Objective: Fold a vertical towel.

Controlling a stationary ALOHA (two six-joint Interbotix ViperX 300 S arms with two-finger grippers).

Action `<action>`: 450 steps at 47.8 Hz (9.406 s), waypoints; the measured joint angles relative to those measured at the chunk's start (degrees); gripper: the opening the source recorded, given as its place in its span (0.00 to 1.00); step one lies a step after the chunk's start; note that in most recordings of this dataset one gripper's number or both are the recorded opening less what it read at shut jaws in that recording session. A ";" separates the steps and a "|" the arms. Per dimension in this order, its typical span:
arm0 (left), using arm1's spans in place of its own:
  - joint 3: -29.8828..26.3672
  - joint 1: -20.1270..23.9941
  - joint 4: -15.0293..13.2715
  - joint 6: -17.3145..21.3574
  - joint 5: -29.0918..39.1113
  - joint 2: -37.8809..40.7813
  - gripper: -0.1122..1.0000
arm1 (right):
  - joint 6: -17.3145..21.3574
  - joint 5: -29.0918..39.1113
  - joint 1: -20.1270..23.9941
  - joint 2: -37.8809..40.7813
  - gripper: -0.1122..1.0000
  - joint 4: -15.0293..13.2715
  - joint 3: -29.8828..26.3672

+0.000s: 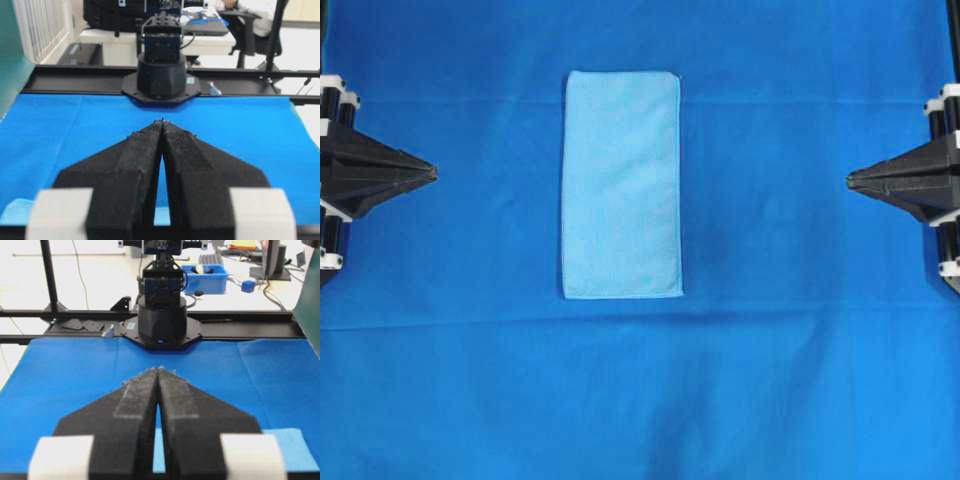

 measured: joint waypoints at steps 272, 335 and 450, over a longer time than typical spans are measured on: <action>-13.54 -1.05 -1.67 -2.46 -2.11 57.48 0.65 | 10.11 11.25 -2.20 57.92 0.61 -5.01 -21.88; -2.02 -2.90 -1.67 -1.14 21.09 1.93 0.62 | 9.76 23.47 1.41 9.67 0.56 -7.82 -11.95; 10.72 -0.97 -1.67 -1.85 22.24 -16.61 0.62 | 9.93 8.53 -4.66 -3.08 0.56 -4.83 10.28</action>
